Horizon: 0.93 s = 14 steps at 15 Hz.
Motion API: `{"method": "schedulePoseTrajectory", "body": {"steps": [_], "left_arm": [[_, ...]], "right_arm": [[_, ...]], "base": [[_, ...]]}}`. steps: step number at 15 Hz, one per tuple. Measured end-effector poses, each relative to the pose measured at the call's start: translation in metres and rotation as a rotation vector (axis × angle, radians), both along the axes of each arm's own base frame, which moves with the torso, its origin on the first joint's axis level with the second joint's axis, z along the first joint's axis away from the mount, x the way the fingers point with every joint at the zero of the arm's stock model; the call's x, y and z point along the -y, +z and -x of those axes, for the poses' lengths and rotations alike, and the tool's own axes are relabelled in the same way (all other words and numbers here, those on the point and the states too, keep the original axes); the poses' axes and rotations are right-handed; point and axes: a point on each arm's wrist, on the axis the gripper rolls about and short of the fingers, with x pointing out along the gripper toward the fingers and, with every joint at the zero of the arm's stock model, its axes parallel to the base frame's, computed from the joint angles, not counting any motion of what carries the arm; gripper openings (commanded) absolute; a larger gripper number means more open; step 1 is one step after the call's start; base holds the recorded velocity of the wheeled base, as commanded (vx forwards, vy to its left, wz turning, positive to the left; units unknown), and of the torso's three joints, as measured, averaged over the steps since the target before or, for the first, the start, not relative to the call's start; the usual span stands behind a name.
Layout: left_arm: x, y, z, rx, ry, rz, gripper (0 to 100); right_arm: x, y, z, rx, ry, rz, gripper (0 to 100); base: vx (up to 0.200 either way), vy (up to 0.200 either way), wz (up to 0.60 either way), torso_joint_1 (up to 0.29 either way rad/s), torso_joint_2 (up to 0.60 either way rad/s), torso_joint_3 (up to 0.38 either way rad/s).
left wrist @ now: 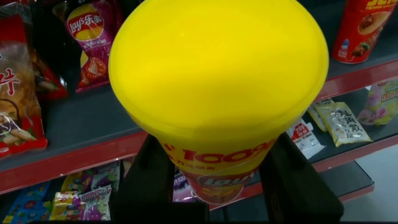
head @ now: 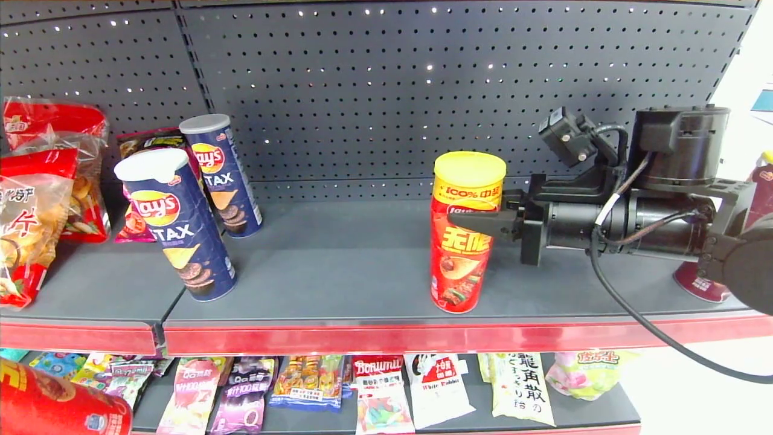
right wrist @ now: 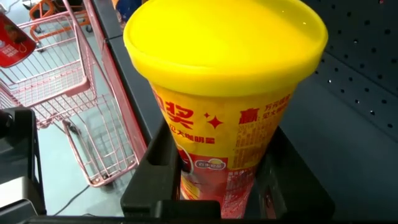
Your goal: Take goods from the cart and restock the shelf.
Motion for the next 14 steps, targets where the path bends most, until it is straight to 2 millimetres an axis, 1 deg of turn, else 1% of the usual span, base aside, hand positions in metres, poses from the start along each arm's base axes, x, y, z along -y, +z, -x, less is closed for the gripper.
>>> {"method": "schedulePoseTrajectory", "body": {"steps": [3, 7, 14], "left_arm": [[0.0, 0.0, 0.001, 0.002, 0.0, 0.0, 0], [0.0, 0.0, 0.001, 0.004, 0.0, 0.0, 0], [0.0, 0.001, 0.001, 0.008, 0.0, 0.0, 0]], "right_arm": [[0.0, 0.003, 0.003, 0.005, 0.003, -0.003, 0], [0.001, 0.002, 0.012, 0.0, 0.014, -0.002, 0], [0.001, 0.001, 0.015, -0.001, 0.016, 0.001, 0]], "base": [[0.0, 0.0, 0.0, 0.0, 0.0, 0.0], [0.0, 0.0, 0.0, 0.0, 0.0, 0.0], [0.0, 0.0, 0.0, 0.0, 0.0, 0.0]]}}
